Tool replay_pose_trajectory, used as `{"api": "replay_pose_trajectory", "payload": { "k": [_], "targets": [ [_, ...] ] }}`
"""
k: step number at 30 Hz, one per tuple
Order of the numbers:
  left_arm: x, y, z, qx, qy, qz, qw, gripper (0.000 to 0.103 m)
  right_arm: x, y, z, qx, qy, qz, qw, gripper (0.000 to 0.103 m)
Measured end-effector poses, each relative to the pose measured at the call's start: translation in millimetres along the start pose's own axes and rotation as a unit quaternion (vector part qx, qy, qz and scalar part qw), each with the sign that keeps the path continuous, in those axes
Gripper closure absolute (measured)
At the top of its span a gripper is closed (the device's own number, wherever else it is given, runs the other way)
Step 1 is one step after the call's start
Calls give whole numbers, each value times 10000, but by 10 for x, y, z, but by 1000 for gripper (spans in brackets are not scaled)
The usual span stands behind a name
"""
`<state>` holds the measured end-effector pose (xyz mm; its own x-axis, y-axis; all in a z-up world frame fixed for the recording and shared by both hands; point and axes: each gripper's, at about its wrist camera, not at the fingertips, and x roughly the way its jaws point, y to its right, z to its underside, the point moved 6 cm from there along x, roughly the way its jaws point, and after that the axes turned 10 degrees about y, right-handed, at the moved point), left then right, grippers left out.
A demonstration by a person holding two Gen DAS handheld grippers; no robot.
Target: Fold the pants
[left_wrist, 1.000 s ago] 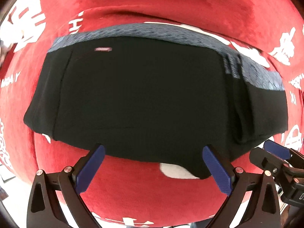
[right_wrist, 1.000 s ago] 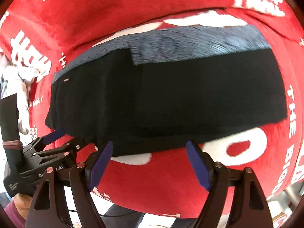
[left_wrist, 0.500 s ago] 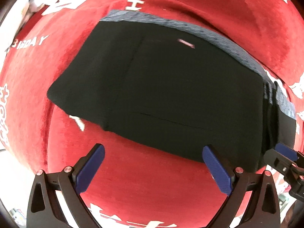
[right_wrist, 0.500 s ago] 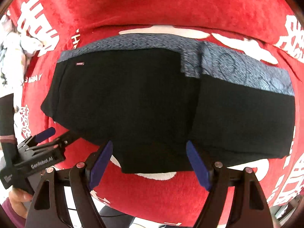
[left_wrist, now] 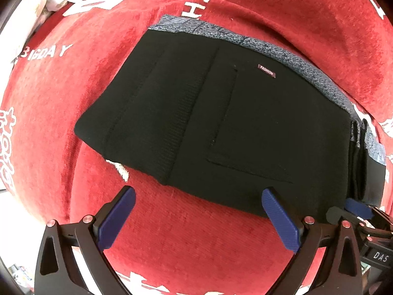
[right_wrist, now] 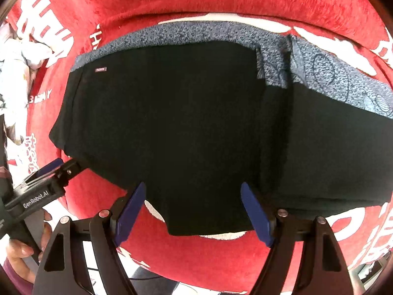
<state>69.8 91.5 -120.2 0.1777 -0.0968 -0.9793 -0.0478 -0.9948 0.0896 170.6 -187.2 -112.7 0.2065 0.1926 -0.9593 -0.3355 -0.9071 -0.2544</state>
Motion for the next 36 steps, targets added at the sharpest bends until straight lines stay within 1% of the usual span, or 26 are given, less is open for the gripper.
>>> {"api": "replay_pose_trajectory", "payload": {
  "k": [4,7,11,14,17,20,21,24,26,29,32,33,35,36],
  "targets": [
    [43,28,-37,23,6,38,10000,0,-4,-15,-7,-61,55,-20,10000,21],
    [112,-45,-83,-33,7,42,10000,0,39,-33,-23,-109,23,-4,9999,21],
    [186,1,-34,-75,18,90,9999,0,71,-16,-28,-57,37,-25,10000,20],
    [199,-84,-55,-186,62,224,9996,0,75,-12,-17,-59,53,-26,10000,20],
    [216,-195,-97,-231,96,215,9995,0,83,-25,-8,-101,51,-8,9999,18],
    [171,-318,-144,-362,228,421,9982,0,102,-62,-18,-102,39,-28,9999,15],
    [139,-394,-185,-490,320,579,9966,0,107,-70,-22,-103,31,-27,9999,15],
    [130,-607,-259,-842,431,859,9918,0,118,-82,-38,-99,25,-45,9999,14],
    [142,-711,-225,-1011,450,1003,9888,0,141,-115,-50,-112,31,-62,9999,13],
    [161,-858,-244,-1299,551,1457,9792,0,174,-170,-55,-152,31,-67,9999,10],
    [216,-910,-281,-1666,602,1895,9658,0,195,-193,-52,-183,25,-80,9998,8],
    [264,-913,-300,-1901,587,2114,9569,0,200,-198,-56,-191,25,-84,9998,8],
    [244,-867,-256,-2203,645,2396,9433,0,212,-204,-56,-219,17,-78,9997,7],
    [235,-875,-252,-2261,651,2479,9398,0,216,-212,-56,-238,14,-77,9997,7]
  ]
}}
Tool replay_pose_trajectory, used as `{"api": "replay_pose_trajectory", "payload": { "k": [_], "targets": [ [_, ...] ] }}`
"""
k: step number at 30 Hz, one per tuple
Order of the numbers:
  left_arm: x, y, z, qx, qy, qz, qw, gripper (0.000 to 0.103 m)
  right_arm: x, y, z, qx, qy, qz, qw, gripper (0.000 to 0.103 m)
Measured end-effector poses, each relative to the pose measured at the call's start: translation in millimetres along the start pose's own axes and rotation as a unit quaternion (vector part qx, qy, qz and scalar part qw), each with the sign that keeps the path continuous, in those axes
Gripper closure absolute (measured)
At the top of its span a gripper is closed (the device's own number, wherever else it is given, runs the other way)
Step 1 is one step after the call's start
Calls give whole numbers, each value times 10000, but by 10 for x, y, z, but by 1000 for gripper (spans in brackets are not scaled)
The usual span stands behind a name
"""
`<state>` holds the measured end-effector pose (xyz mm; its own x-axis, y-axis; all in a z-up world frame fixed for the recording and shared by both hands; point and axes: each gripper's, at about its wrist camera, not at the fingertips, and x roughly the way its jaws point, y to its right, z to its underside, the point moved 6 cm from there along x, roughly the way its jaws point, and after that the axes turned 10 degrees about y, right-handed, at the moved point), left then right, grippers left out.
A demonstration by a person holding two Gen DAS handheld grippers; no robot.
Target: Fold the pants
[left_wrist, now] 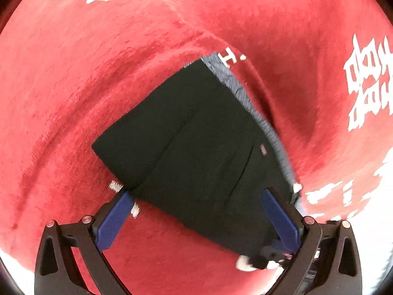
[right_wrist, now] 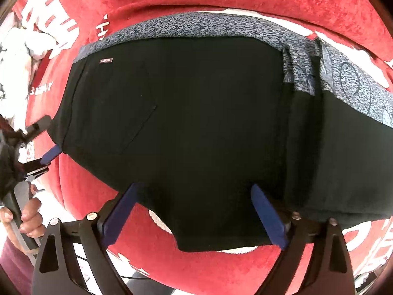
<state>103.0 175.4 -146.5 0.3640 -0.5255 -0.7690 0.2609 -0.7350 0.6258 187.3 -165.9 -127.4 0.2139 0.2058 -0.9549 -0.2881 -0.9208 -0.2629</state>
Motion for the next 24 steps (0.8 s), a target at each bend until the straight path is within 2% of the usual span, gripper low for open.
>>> {"api": "replay_pose_trajectory", "payload": {
  "k": [2,4,8,13,15,17,18,19,22,24],
  "targets": [
    [-14,-41,21,-174,-94,259,9995,0,13,-19,-5,-34,-3,5,10000,7],
    [-4,-6,86,-270,-109,337,9990,0,25,-32,-9,-73,-10,15,10000,6],
    [36,57,68,-239,-2,282,9993,0,68,-85,-3,-85,-31,33,10000,5],
    [72,145,41,-255,59,12,9997,0,108,-136,1,-108,-34,47,9999,4],
    [13,266,25,-248,158,182,9994,0,116,-145,6,-94,-35,37,9999,4],
    [-59,448,1,-100,272,500,9983,0,125,-140,7,-82,-34,7,10000,4],
    [-43,528,-5,37,305,524,9982,0,130,-142,8,-86,-27,-6,10000,4],
    [5,558,1,132,279,458,9985,0,135,-138,6,-98,-17,-15,9999,4],
    [274,480,44,216,18,-150,9997,0,152,-153,11,-148,-18,-7,9999,2],
    [321,449,42,310,103,-616,9976,15,146,-170,0,-167,-60,24,9998,2]
  ]
}}
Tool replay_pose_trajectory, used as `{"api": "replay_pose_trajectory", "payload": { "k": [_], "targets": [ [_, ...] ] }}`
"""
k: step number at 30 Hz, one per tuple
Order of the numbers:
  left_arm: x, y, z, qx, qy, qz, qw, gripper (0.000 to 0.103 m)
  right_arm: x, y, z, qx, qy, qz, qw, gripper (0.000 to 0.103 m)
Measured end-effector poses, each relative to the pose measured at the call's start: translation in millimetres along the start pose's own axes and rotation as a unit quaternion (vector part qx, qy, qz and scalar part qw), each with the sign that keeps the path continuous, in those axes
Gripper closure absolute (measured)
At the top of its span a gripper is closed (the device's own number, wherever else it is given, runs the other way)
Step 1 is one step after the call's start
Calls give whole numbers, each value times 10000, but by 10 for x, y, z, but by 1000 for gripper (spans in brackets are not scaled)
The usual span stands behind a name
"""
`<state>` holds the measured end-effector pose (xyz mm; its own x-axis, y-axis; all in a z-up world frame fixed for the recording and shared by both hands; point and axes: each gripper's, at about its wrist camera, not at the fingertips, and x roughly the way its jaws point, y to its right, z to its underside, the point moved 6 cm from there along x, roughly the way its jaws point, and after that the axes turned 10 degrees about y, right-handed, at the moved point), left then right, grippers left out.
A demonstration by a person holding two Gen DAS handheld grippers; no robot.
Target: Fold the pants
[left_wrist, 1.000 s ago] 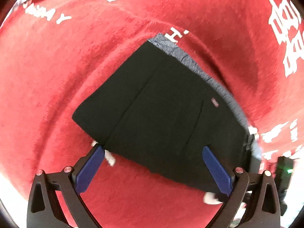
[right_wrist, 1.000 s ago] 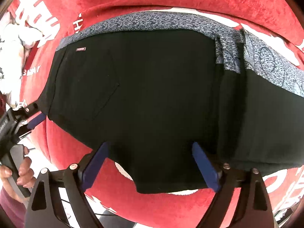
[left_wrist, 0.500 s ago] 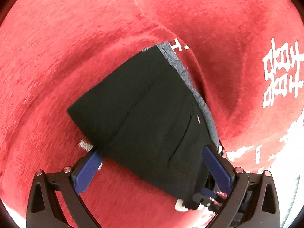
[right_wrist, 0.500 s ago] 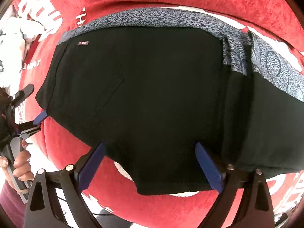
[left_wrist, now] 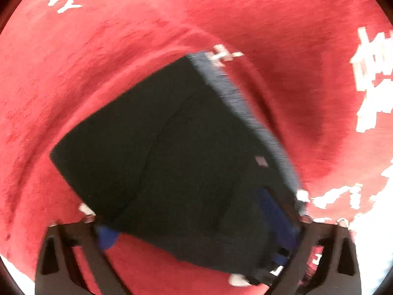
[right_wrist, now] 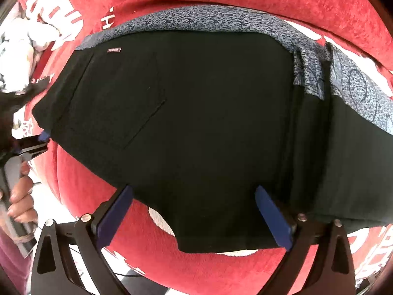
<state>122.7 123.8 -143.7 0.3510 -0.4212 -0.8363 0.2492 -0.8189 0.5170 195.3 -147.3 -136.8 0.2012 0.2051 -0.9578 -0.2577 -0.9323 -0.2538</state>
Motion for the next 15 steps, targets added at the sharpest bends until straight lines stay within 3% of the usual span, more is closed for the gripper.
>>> {"api": "replay_pose_trajectory", "payload": {
  "k": [1,2,3,5,7,8,9,10,11,13,15],
  "targets": [
    [-28,39,-7,144,116,-147,9997,21,-31,-9,-20,29,1,-25,10000,2],
    [-41,70,-5,310,197,-320,9988,43,-78,-13,-61,64,36,-87,9999,3],
    [-61,117,6,744,309,-742,9940,53,-162,-17,-123,93,145,-161,9997,3],
    [-85,249,52,1336,457,-1020,9847,57,-301,-28,-250,75,330,-252,9991,3],
    [-105,507,175,2544,817,-1533,9514,58,-452,-54,-468,122,481,-472,9977,3],
    [-90,637,270,3225,1010,-1831,9232,58,-517,-77,-607,158,521,-619,9966,3],
    [-56,746,387,3873,1165,-2131,8894,58,-547,-100,-703,169,524,-724,9959,3],
    [-38,806,473,4264,1255,-2306,8656,58,-584,-166,-851,170,511,-897,9945,3],
    [-18,866,546,4547,1338,-2405,8471,58,-607,-237,-978,144,487,-1048,9932,3],
    [-1,926,608,4752,1423,-2450,8330,58,-610,-468,-1236,-27,341,-1395,9896,3],
    [24,922,623,4790,1429,-2485,8297,58,-553,-797,-1371,-227,104,-1667,9857,3]
  ]
}}
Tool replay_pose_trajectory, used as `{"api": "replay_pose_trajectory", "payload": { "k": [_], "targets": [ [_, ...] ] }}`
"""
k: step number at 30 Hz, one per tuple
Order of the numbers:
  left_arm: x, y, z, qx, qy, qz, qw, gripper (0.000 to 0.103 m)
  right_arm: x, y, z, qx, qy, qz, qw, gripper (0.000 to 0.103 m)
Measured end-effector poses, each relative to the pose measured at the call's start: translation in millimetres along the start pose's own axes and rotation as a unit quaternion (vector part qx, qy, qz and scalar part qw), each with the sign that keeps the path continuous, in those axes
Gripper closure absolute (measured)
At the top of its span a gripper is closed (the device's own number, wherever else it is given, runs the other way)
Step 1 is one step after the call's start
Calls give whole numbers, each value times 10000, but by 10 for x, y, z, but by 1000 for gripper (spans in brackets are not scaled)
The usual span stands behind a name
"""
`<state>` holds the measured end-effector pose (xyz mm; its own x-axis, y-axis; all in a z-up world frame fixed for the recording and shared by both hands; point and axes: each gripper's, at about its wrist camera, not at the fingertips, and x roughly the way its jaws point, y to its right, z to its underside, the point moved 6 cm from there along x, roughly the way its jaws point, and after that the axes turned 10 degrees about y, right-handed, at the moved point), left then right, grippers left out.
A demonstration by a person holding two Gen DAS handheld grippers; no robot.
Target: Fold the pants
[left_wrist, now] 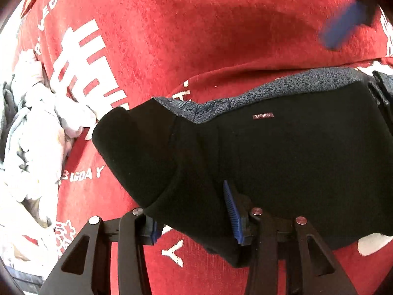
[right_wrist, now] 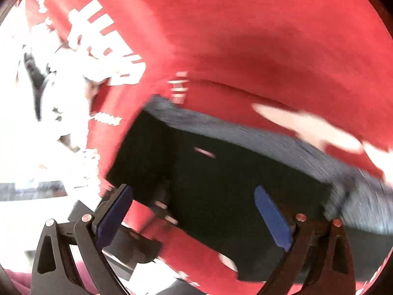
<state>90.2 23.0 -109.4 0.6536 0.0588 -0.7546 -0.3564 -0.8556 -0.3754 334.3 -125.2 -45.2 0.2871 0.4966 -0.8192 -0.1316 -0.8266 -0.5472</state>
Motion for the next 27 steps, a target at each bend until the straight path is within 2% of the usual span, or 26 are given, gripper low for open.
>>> {"api": "replay_pose_trajectory", "payload": {
  "k": [2,4,7,10,11,12,13,14,17,20,24,27],
  "targets": [
    [4,-2,-7,7,-18,-12,10000,58,246,-279,-136,-140,-381,-318,9987,3],
    [-16,-3,1,96,15,-64,9999,58,496,-570,-135,-344,-790,-554,9947,3],
    [-28,48,32,222,83,-139,9996,58,892,-872,-75,-815,-1388,-423,9861,3],
    [-48,57,33,235,136,-180,9995,58,1209,-986,-10,-936,-1941,-246,9762,3],
    [-54,56,29,246,144,-187,9994,58,1272,-966,18,-910,-2063,-173,9741,9],
    [-56,64,30,238,102,-125,9996,58,1320,-926,46,-884,-2148,-102,9726,19],
    [-66,78,31,234,83,-77,9997,58,1350,-869,65,-850,-2188,-42,9721,59],
    [-106,106,12,277,159,-53,9995,58,1333,-814,73,-714,-2166,-90,9736,83],
    [-306,218,-130,477,471,26,9977,58,1084,-646,55,-258,-1722,-478,9836,85],
    [-535,294,-322,455,725,169,9962,58,741,-496,84,18,-1320,-924,9869,85],
    [-927,472,-638,567,1189,328,9907,58,127,-235,192,523,-662,-1567,9840,85],
    [-1219,749,-860,728,1509,481,9847,58,-352,4,231,728,-171,-1865,9796,85]
  ]
}}
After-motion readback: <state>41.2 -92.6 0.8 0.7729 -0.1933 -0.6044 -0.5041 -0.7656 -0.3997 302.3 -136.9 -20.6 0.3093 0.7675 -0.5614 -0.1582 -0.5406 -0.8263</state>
